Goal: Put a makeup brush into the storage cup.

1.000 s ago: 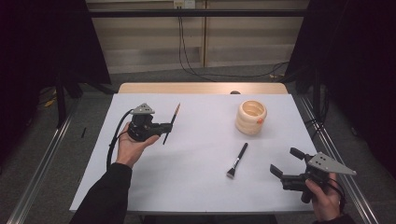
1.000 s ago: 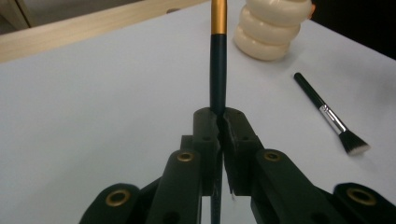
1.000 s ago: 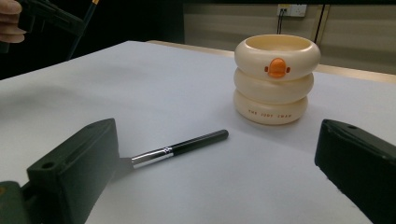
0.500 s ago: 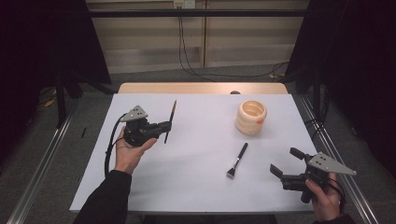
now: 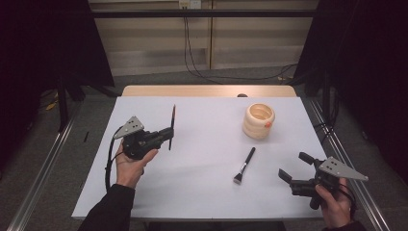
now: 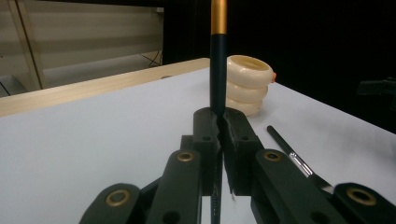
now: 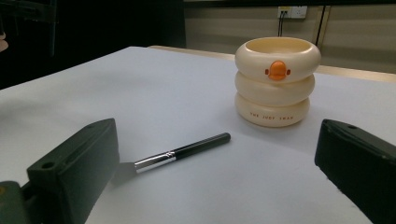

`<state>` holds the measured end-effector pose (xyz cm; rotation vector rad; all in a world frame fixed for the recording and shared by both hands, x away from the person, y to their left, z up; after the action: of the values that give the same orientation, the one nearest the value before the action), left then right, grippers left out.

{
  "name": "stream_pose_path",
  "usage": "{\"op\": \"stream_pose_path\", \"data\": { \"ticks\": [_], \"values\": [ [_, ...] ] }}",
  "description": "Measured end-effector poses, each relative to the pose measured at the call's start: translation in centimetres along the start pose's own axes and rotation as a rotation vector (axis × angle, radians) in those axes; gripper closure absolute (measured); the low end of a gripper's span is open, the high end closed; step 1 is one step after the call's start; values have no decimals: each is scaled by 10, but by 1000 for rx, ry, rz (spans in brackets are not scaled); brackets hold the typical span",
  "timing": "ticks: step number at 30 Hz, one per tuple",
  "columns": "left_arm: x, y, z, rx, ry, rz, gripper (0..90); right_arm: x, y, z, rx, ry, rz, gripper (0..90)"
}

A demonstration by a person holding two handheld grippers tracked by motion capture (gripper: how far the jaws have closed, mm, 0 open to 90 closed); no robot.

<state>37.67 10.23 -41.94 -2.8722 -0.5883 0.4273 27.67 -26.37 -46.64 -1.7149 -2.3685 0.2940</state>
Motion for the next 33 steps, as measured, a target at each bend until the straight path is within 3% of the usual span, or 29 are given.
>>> {"op": "stream_pose_path", "data": {
  "ticks": [3,5,6,7,14,16,18,19,20,23,33],
  "values": [
    [-8,-2,0,-7,7,11,847,0,0,0,1,0,2,0],
    [-19,-3,0,-11,24,41,846,1,0,-1,-4,0,7,0],
    [-21,-4,0,-7,29,30,847,1,0,-1,-2,1,12,0],
    [-25,-3,0,-16,27,55,846,2,0,0,2,-4,9,0],
    [-29,-3,7,-17,17,43,846,1,0,-1,3,-20,6,0],
    [-33,-2,10,-23,10,67,846,2,0,-3,0,-37,9,0],
    [-34,-1,12,-16,11,56,846,7,0,-5,-4,-24,-20,0],
    [-36,1,12,-25,7,79,846,8,0,-5,-1,-33,-31,0],
    [-37,2,13,-15,14,65,846,9,1,-4,0,-42,-39,0],
    [-42,6,15,-2,16,80,846,11,3,-5,3,-44,-44,10],
    [-57,18,16,2,10,114,846,37,4,-19,-4,-34,-167,0]
  ]
}}
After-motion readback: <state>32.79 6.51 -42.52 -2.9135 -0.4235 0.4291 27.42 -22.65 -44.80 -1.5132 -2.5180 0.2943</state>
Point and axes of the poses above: each handheld gripper's, and its own axes: y roughly forward along the jaws, z roughly out of its underside, x roughly to its left, the point moved 10 cm from there along y, roughly forward along the jaws, and after that the axes turned 13 degrees about z, right-handed, at the moved point
